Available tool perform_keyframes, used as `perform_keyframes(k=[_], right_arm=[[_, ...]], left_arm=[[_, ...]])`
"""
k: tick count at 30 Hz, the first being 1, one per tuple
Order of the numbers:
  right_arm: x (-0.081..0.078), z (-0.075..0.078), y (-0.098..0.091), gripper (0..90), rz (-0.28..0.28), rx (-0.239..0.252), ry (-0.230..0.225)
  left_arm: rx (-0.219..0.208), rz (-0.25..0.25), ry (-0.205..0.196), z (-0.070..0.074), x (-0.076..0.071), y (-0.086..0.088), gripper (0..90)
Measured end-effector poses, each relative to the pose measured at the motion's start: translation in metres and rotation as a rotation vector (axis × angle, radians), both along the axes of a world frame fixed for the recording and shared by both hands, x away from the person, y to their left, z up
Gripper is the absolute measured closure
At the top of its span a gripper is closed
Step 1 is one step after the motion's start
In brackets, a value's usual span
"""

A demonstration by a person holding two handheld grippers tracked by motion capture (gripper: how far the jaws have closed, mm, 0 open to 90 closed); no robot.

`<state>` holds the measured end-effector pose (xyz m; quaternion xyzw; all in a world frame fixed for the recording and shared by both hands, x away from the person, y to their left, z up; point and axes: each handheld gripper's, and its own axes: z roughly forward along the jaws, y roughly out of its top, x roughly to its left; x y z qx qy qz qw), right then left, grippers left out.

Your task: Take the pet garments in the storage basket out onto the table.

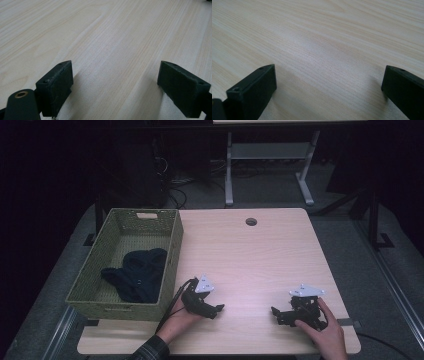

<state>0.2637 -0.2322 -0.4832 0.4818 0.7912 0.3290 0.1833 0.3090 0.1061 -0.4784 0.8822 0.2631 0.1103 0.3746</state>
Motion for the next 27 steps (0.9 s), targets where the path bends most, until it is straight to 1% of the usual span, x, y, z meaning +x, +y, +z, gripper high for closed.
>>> perform_keyframes(k=[14,24,27], right_arm=[[-0.0002,0.0000,0.0001,0.0,-0.003,0.000,0.001],[-0.0003,0.0001,0.0002,0.0,-0.003,0.002,0.004],[-0.0003,0.0001,0.0002,0.0,-0.003,0.002,0.004]], left_arm=[[0.005,-0.004,-0.001,0.0004,0.0005,0.0001,12.5],[0.035,0.001,0.024,0.0043,0.0029,-0.0030,13.3],[0.036,0.004,0.034,0.0057,0.0041,-0.0027,13.3]])
